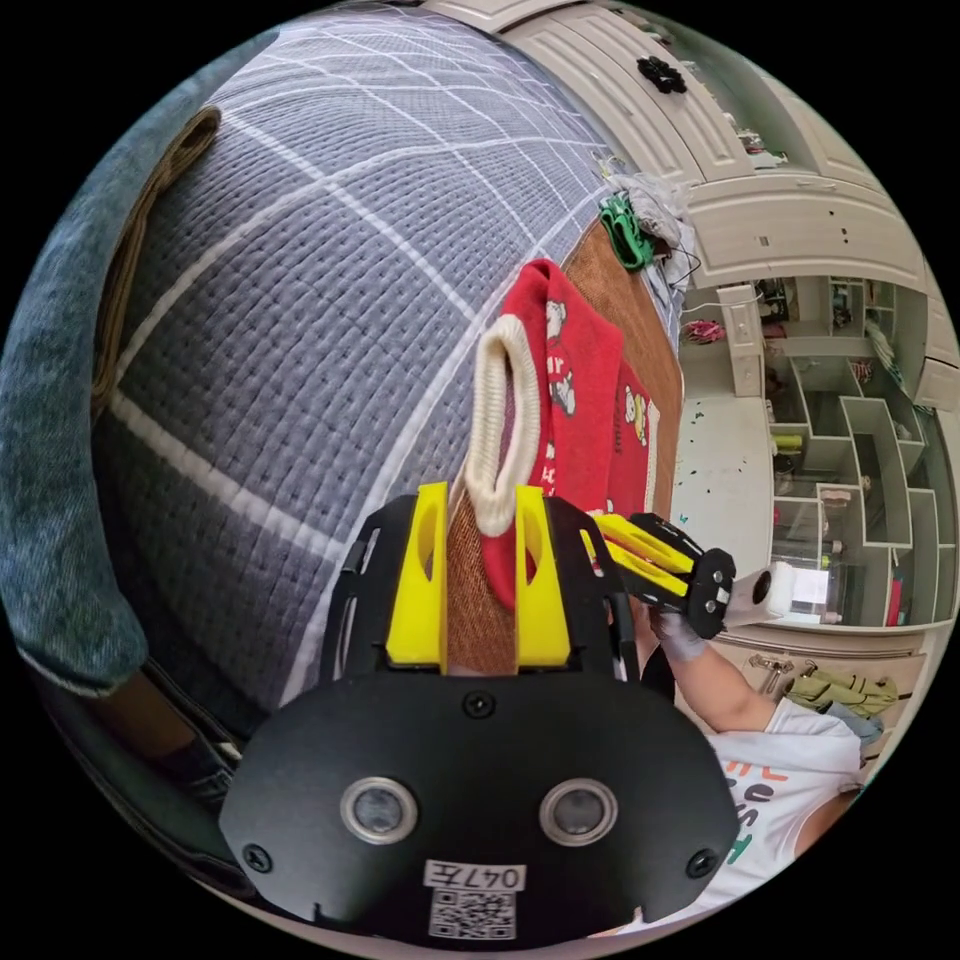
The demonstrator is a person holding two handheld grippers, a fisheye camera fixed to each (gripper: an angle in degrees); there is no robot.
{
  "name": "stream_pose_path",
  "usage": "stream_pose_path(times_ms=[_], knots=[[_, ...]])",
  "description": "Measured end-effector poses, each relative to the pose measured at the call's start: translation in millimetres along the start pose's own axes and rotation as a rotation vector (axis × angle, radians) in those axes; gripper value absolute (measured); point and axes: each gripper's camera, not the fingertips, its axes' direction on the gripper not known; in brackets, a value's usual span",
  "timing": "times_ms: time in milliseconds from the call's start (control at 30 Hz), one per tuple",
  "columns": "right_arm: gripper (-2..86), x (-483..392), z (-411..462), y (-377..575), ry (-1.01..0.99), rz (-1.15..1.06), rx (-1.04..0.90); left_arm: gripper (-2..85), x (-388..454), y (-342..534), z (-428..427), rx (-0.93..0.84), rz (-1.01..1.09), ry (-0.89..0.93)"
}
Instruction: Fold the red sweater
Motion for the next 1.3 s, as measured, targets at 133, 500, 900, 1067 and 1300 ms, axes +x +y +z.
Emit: stream_pose_path(times_ms=[133,500,900,1067,1300], knots=[[2.5,70,-72,97,-0.031,0.423,0.175,10.1,-7,-8,-8,0.01,-0.027,0.031],[7.2,113,-103,380,-0.169,1.315,0.167,7.7,106,-44,-58,0.065,0.336,0.109],[-0.1,149,-67,413,-0.373,1.446,0.194,5.7,166,-96,59,-0.362,0.454,-0.05],[-0.9,153,-99,331,-0.286,1.225,0.295,5.1,162,-102,41,-0.348,0.443,-0.037],[-0.9,106,-95,80,-0.306,0.555,0.273,6.9,116,-102,-69,-0.142,0.341,-0.04]])
